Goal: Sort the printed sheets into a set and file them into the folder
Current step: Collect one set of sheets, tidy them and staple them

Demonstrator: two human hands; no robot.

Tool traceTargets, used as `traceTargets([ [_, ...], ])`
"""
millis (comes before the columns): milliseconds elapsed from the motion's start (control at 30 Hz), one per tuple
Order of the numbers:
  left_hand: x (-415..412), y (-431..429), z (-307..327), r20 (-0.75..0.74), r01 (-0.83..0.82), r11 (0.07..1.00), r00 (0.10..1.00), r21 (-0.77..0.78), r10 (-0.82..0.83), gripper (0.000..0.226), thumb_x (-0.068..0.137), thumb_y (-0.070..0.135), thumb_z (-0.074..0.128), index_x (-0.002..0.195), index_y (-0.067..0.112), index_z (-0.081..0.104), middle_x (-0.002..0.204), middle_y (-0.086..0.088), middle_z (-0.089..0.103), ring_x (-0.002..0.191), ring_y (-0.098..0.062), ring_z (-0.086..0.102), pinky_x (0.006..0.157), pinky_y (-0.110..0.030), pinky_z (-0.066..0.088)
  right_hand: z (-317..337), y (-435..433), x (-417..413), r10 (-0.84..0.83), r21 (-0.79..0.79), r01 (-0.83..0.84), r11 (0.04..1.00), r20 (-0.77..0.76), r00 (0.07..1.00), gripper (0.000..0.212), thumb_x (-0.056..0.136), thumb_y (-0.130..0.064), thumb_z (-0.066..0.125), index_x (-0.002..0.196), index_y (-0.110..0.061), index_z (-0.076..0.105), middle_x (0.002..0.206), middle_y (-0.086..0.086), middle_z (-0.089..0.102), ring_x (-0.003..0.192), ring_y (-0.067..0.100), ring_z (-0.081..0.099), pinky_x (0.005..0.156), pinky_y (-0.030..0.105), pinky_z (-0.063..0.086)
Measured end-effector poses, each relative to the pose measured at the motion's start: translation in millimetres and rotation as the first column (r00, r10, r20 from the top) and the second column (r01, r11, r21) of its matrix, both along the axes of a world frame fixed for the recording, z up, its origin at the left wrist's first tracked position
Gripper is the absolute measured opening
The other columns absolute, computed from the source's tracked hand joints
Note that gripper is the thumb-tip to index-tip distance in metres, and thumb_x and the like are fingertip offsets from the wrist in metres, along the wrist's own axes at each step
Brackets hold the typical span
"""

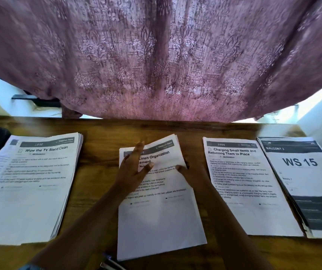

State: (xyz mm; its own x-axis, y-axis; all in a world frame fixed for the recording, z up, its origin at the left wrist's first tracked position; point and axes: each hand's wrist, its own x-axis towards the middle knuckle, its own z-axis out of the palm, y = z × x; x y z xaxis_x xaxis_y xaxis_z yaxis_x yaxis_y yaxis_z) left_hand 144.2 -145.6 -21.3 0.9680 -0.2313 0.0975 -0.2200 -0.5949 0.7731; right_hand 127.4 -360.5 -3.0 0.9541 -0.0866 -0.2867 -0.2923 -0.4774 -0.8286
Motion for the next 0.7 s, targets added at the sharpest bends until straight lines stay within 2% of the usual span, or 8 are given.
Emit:
traceTargets([
  [100,13,7,5,-0.086,0.003,1.0,0.996,-0.02,-0.005,0.088,0.082,0.057,0.063,0.152,0.026,0.019,0.156,0.004,0.024,0.139,-0.014,0.03,0.114,-0.035,0.031,12,1,13,0.046,-0.052,-0.046,0.998,0.011,0.999,0.022,0.093,-0.02,0.057,0.113,-0.013,0.057,0.106,0.005,0.067,0.086,0.02,0.066,0.077,0.039,0.056],
  [167,28,14,21,-0.082,-0.002,1.0,0.997,-0.009,0.001,0.092,0.073,0.064,0.067,0.148,0.031,0.026,0.157,-0.001,0.025,0.143,-0.019,0.022,0.115,-0.046,0.026,23,1,21,0.11,-0.134,-0.098,0.986,0.091,0.99,0.024,0.09,-0.022,0.058,0.113,-0.015,0.06,0.106,0.005,0.068,0.089,0.021,0.066,0.082,0.044,0.055],
  [267,46,29,66,-0.183,0.063,0.997,0.981,-0.036,-0.069,0.076,0.068,0.047,0.082,0.134,0.031,0.049,0.131,0.0,0.06,0.114,-0.016,0.061,0.093,-0.038,0.051,53,3,24,0.265,-0.206,-0.223,0.953,0.206,0.942,0.024,0.091,-0.021,0.059,0.114,-0.016,0.064,0.111,0.003,0.068,0.093,0.018,0.065,0.084,0.037,0.053],
  [367,50,42,101,-0.389,0.215,0.975,0.894,-0.056,-0.22,0.036,0.073,0.025,0.08,0.107,0.021,0.066,0.09,0.005,0.075,0.077,-0.01,0.072,0.063,-0.021,0.054,85,2,29,0.376,-0.187,-0.341,0.921,0.206,0.903,0.027,0.091,-0.018,0.062,0.117,-0.014,0.063,0.111,-0.002,0.066,0.093,0.015,0.063,0.082,0.03,0.05],
  [433,48,50,109,-0.382,0.169,0.984,0.906,-0.064,-0.181,0.024,0.078,0.018,0.077,0.1,0.019,0.07,0.085,0.003,0.076,0.075,-0.014,0.073,0.062,-0.022,0.055,100,-13,29,0.456,-0.032,-0.456,0.889,0.116,0.882,0.033,0.086,-0.023,0.069,0.118,-0.019,0.063,0.113,-0.002,0.068,0.098,0.017,0.067,0.087,0.033,0.053],
  [533,40,68,105,-0.345,-0.085,0.966,0.939,-0.246,-0.005,0.014,0.079,0.015,0.075,0.092,0.013,0.072,0.087,-0.006,0.075,0.076,-0.02,0.073,0.068,-0.03,0.058,110,-51,19,0.441,0.072,-0.446,0.892,0.076,0.894,0.048,0.076,-0.03,0.076,0.122,-0.03,0.062,0.113,-0.008,0.069,0.101,0.011,0.066,0.083,0.028,0.055],
  [600,31,80,99,-0.372,-0.19,0.916,0.927,-0.354,0.048,0.014,0.08,0.012,0.074,0.094,0.01,0.072,0.089,-0.01,0.075,0.082,-0.027,0.072,0.07,-0.033,0.059,100,-69,7,0.333,0.295,-0.346,0.891,0.097,0.938,0.055,0.066,-0.032,0.084,0.117,-0.026,0.064,0.111,-0.003,0.071,0.102,0.015,0.067,0.078,0.025,0.056],
  [700,16,85,86,-0.361,-0.264,0.87,0.926,-0.417,0.108,0.018,0.08,0.012,0.073,0.097,0.007,0.071,0.089,-0.009,0.075,0.086,-0.033,0.072,0.074,-0.039,0.06,70,-64,-12,0.087,0.616,-0.089,0.783,0.034,0.996,0.086,0.033,-0.042,0.096,0.109,-0.014,0.066,0.106,0.008,0.072,0.097,0.022,0.069,0.074,0.03,0.058],
])
